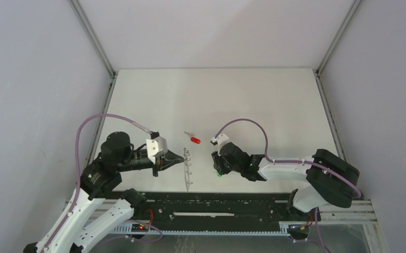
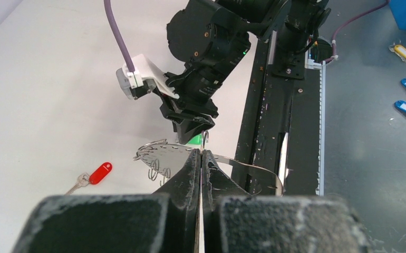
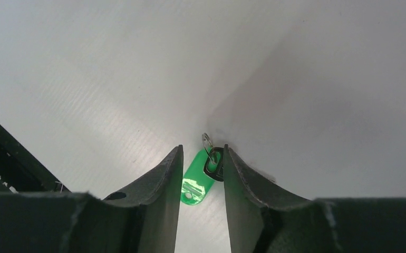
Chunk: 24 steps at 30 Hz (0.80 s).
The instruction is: Put the keys on the keyring
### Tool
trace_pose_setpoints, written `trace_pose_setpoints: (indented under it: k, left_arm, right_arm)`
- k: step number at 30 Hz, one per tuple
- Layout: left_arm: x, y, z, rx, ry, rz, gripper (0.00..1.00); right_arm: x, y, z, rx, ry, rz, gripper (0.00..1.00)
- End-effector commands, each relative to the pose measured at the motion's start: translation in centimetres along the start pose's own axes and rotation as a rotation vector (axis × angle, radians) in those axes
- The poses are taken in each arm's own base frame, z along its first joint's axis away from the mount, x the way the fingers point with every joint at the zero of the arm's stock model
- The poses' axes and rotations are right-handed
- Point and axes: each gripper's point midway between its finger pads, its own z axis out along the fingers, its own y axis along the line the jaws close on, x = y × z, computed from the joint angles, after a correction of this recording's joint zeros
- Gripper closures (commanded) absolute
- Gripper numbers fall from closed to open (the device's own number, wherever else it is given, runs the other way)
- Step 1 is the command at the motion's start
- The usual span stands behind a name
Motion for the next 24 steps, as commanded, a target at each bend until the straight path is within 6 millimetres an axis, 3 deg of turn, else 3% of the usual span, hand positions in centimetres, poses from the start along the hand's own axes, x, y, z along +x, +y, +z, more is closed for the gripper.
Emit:
trace_pose_setpoints:
  k: [1, 8, 24]
  left_arm:
    - [-2.0, 0.2, -0.3, -0.011, -0.061, 0.038, 1.0]
    - [-2.3, 0.2, -0.3, -0.013, -0.064, 0.042, 1.0]
    - [-2.4, 0.4, -0.3, -0.02, -0.062, 0.037, 1.0]
  right_arm:
    - [-1.1, 0.7, -0.9, -0.069, -0.031, 0.038, 0.58]
    - [-0.3, 0.5, -0.5, -0.079, 0.0, 0.018, 0.61]
    - [0.1, -1.0, 0.2, -0.009, -0.012, 0.027, 0.97]
